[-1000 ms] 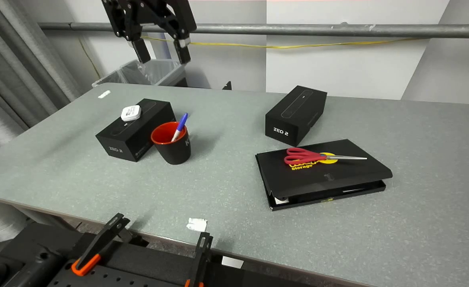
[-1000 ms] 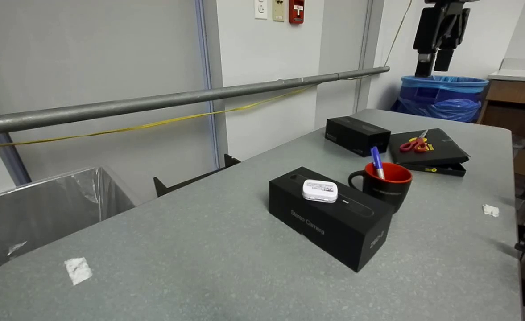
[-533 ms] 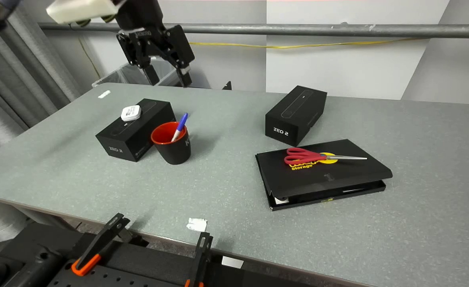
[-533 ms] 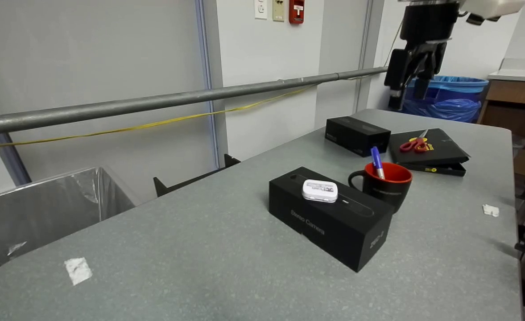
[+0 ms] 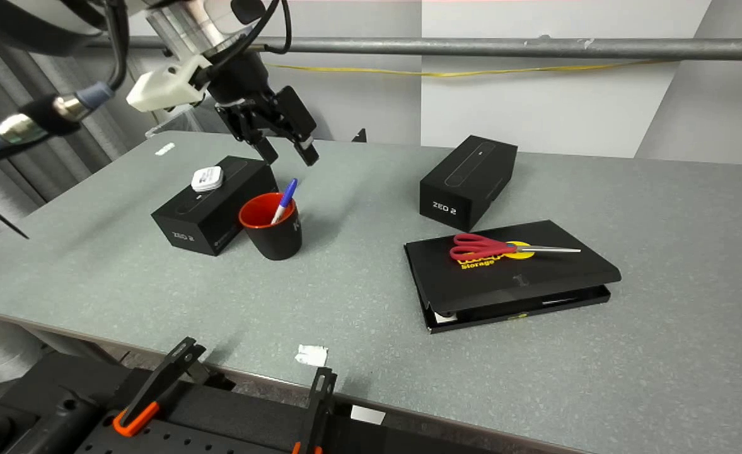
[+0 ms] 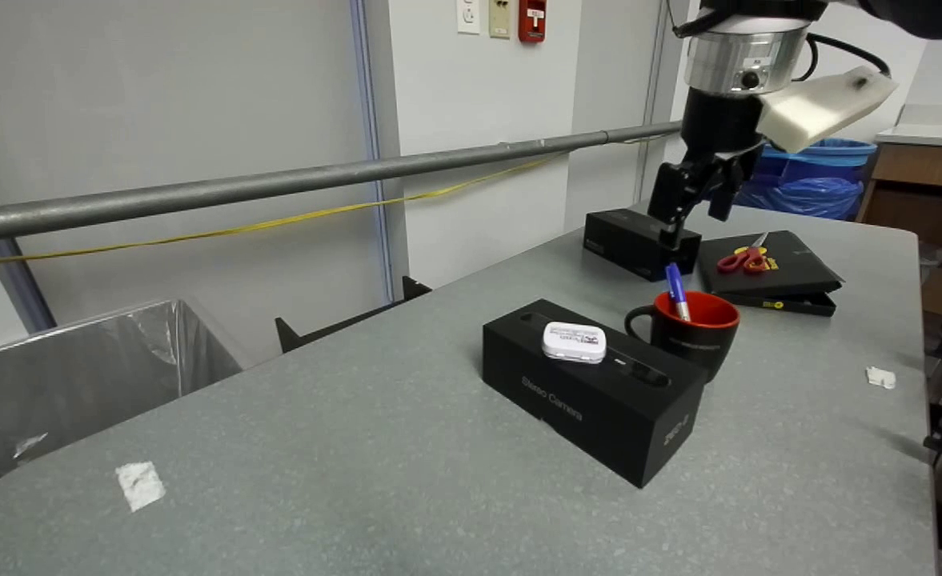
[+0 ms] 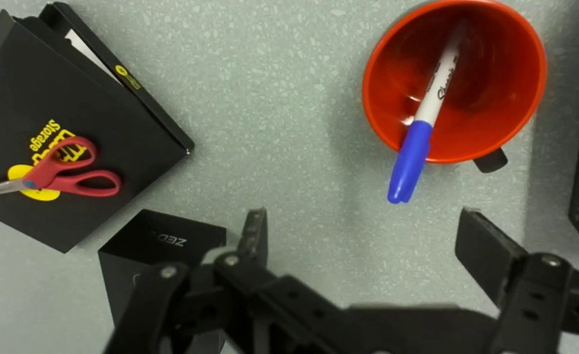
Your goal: Pick up the pen from the black cup and place it on the table.
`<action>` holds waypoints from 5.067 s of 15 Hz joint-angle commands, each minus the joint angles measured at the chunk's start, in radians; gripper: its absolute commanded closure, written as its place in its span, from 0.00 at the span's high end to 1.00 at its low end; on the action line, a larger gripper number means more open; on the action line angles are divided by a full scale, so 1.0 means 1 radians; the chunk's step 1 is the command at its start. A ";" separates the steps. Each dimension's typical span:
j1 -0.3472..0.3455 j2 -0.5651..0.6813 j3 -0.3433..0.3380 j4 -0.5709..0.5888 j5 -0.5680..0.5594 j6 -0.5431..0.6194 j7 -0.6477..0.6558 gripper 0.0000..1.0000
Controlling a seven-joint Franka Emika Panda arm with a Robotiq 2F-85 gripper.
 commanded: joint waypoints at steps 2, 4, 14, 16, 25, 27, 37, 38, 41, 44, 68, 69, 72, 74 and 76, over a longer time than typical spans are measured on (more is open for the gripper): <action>0.069 0.091 -0.057 0.063 -0.171 0.032 0.217 1.00; 0.089 0.118 -0.068 0.080 -0.208 0.030 0.269 1.00; 0.132 0.210 -0.097 0.123 -0.215 0.040 0.331 1.00; 0.137 0.214 -0.104 0.120 -0.227 0.052 0.353 1.00; 0.099 0.217 -0.084 0.089 -0.172 0.178 0.487 1.00; 0.097 0.208 -0.088 0.073 -0.165 0.190 0.499 1.00; 0.078 0.160 -0.101 -0.004 -0.170 0.261 0.522 0.35; 0.076 0.152 -0.102 -0.011 -0.165 0.266 0.517 0.26; 0.069 0.126 -0.105 -0.030 -0.159 0.281 0.514 0.03; 0.051 0.097 -0.091 -0.051 -0.113 0.291 0.478 0.04; 0.039 0.437 -0.271 0.473 0.269 -0.256 -0.016 0.04; 0.062 0.460 -0.281 0.486 0.257 -0.239 0.006 0.04; 0.099 0.501 -0.300 0.517 0.261 -0.199 0.021 0.04; 0.106 0.510 -0.305 0.527 0.282 -0.180 0.010 0.41; 0.108 0.505 -0.310 0.529 0.286 -0.164 0.002 0.55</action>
